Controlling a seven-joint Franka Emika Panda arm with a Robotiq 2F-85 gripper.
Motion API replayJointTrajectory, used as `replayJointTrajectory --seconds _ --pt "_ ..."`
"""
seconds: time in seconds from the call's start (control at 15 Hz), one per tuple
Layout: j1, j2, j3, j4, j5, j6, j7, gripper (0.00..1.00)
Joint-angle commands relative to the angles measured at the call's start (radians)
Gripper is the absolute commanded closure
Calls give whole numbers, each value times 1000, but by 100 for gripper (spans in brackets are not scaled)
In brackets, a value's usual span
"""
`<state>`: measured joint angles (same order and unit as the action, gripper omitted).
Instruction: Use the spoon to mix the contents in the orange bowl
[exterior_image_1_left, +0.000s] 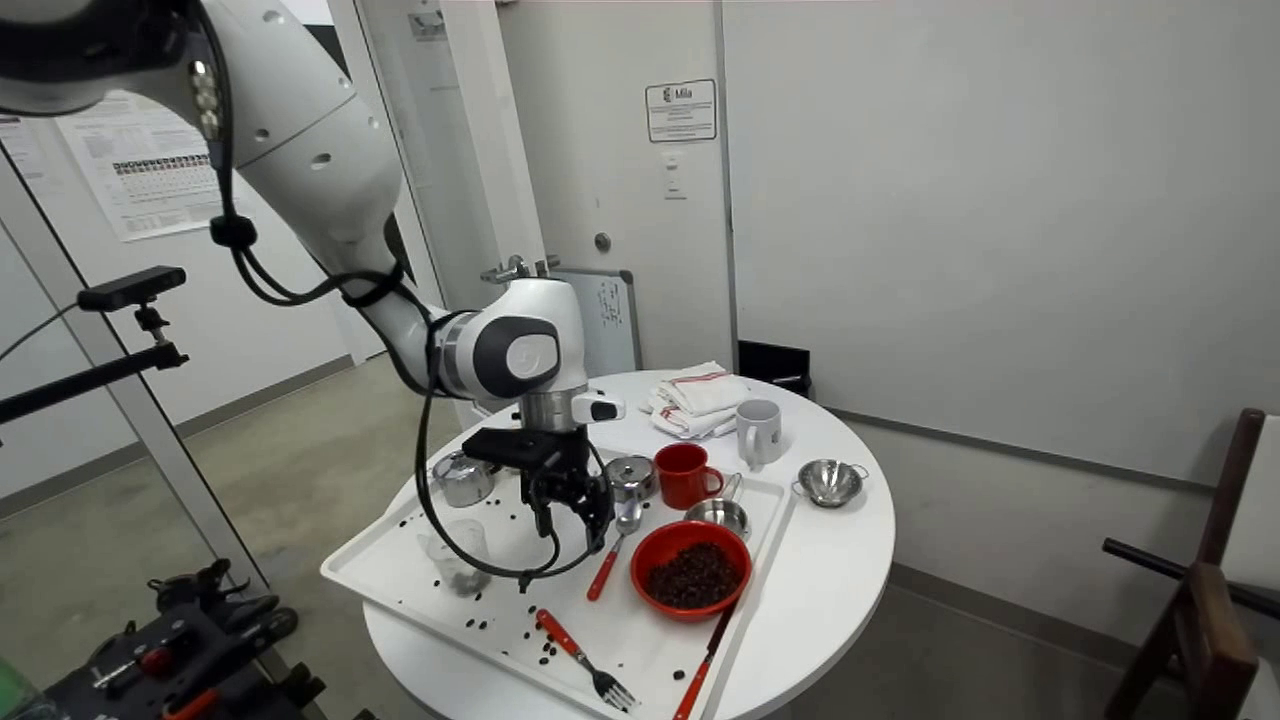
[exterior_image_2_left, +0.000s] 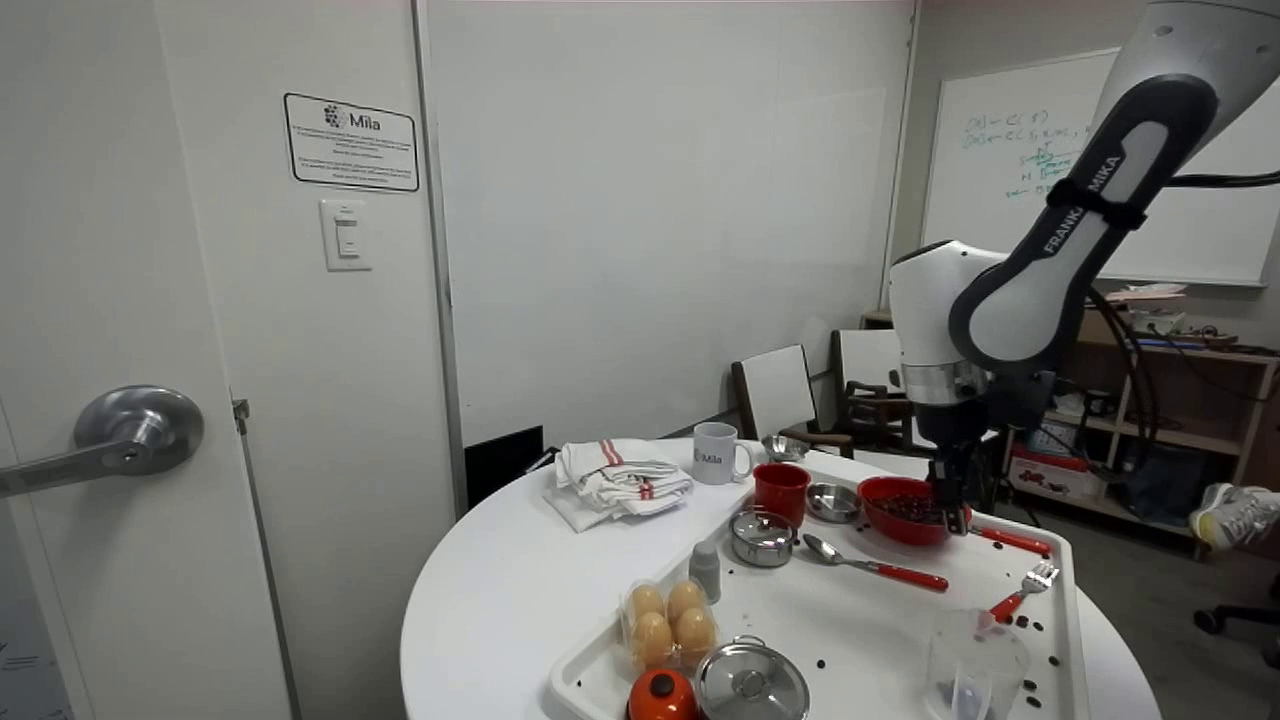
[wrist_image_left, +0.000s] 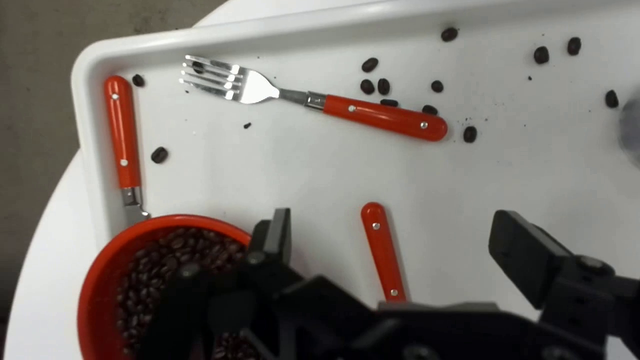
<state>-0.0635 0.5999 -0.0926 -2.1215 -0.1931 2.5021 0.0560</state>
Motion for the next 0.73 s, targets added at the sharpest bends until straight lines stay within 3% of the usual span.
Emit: replayJointTrajectory --seconds 0.0,0.2,0.67 --pt "14 -23 -21 -27 8 32 -1 0" --pt "17 -72 -35 -84 5 72 6 0" --pt "23 -79 -37 -95 4 79 13 0"
